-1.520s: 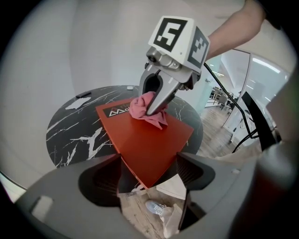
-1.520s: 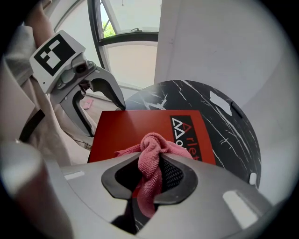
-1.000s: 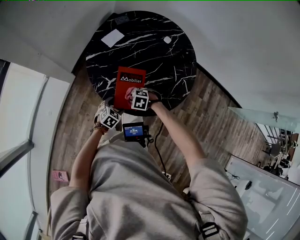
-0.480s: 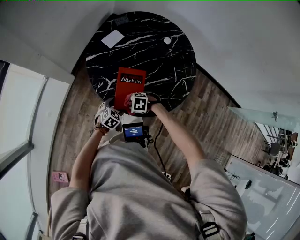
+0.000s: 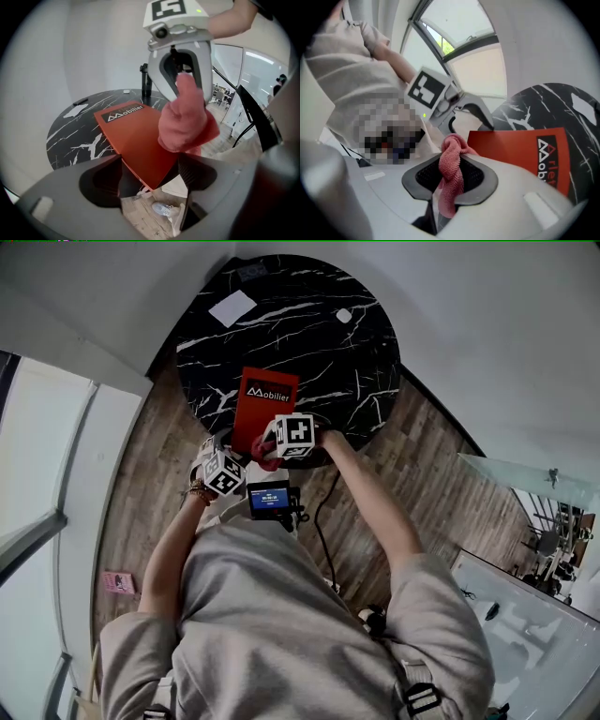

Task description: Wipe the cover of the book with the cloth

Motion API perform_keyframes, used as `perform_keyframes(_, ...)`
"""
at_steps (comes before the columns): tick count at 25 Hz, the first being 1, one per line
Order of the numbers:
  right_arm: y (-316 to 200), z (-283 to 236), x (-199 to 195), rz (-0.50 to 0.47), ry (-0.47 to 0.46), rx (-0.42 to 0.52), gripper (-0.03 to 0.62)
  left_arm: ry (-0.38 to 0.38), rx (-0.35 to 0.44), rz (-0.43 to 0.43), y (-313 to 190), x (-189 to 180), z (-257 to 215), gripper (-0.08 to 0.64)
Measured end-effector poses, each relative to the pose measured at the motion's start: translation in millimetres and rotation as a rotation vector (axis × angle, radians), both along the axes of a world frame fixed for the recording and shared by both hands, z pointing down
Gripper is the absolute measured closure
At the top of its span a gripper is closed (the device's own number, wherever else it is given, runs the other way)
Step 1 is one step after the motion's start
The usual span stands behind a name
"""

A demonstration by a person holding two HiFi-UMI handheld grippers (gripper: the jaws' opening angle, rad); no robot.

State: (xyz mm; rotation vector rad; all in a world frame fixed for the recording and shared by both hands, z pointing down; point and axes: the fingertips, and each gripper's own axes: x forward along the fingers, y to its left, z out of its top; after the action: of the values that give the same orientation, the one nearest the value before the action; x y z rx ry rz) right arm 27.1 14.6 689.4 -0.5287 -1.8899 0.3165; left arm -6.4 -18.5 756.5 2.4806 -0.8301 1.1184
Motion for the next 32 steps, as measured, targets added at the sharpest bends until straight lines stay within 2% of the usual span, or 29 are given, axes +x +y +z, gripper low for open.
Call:
perform_keyframes(1,-14,-9,-3,0.036,-0.028,-0.004,0.500,-0.002,0.002,0.000,0,0,0,0.181)
perform_keyframes(3,-52,-21,-6,0.108,-0.060,0.056,0.500,-0.006,0.003,-0.003,1,-1,1,0.179)
perform_keyframes(7,-123,-13,-1,0.141,-0.022,0.335,0.500,-0.022,-0.006,-0.007,4,-3,4,0.184)
perform_keyframes(9,-154,-4,-2,0.188,-0.019,0.469,0.499,-0.032,-0.016,-0.007,5,-4,6,0.198)
perform_keyframes(12,-191,10,-5,0.284,0.000,0.617,0.499,-0.032,-0.030,-0.018,9,-7,10,0.202)
perform_keyframes(14,-206,24,-5,0.306,0.033,0.678,0.499,-0.026,-0.035,-0.029,11,-7,10,0.202)
perform_keyframes(16,-212,36,-5,0.314,0.058,0.695,0.499,-0.020,-0.034,-0.035,9,-6,8,0.202)
perform_keyframes(20,-209,44,-11,0.321,0.060,0.639,0.499,-0.012,-0.017,-0.036,4,-4,4,0.202)
perform_keyframes(26,-191,47,-11,0.257,0.094,0.577,0.500,-0.009,-0.026,-0.035,5,-2,7,0.201)
perform_keyframes(32,-159,47,-12,0.284,0.071,0.528,0.502,-0.008,-0.024,-0.028,5,-3,7,0.201)
